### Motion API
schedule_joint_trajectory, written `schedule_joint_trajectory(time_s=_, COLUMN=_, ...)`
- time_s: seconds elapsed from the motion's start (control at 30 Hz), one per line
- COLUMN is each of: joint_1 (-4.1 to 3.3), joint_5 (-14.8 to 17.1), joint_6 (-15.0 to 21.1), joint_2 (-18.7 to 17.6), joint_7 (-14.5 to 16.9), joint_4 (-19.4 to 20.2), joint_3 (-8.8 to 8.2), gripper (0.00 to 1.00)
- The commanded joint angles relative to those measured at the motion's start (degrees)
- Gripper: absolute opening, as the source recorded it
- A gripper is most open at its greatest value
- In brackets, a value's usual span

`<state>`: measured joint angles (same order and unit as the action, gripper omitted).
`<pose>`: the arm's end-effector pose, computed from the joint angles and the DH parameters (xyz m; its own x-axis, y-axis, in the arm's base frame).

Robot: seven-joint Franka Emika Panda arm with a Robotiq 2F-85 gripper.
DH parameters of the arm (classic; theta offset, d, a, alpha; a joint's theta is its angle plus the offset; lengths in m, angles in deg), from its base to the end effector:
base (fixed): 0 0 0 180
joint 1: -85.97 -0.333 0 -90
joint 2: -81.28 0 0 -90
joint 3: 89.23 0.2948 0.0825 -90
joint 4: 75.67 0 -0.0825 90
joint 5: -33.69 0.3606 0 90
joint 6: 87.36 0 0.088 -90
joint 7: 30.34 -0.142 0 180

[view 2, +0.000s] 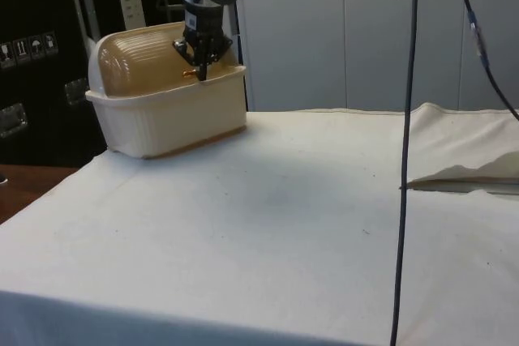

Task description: Open the lid, then close it.

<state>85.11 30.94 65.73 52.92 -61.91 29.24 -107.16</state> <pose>0.6393 -0.1796 0.2765 0.6713 -0.6297 0.3909 -0.6753 -0.7370 -0.0274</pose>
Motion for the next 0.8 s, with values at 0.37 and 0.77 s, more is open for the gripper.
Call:
schedule_joint_trajectory(time_s=0.37, joint_1=-0.69, joint_5=-4.0, joint_6=-0.7, joint_2=1.1, joint_7=-5.4, joint_4=-0.7, joint_3=-1.32, gripper=0.0)
schedule_joint_trajectory(time_s=0.77, joint_1=-0.63, joint_5=-5.7, joint_6=-2.6, joint_2=2.6, joint_7=-8.8, joint_4=-2.1, joint_3=-1.43, gripper=0.0)
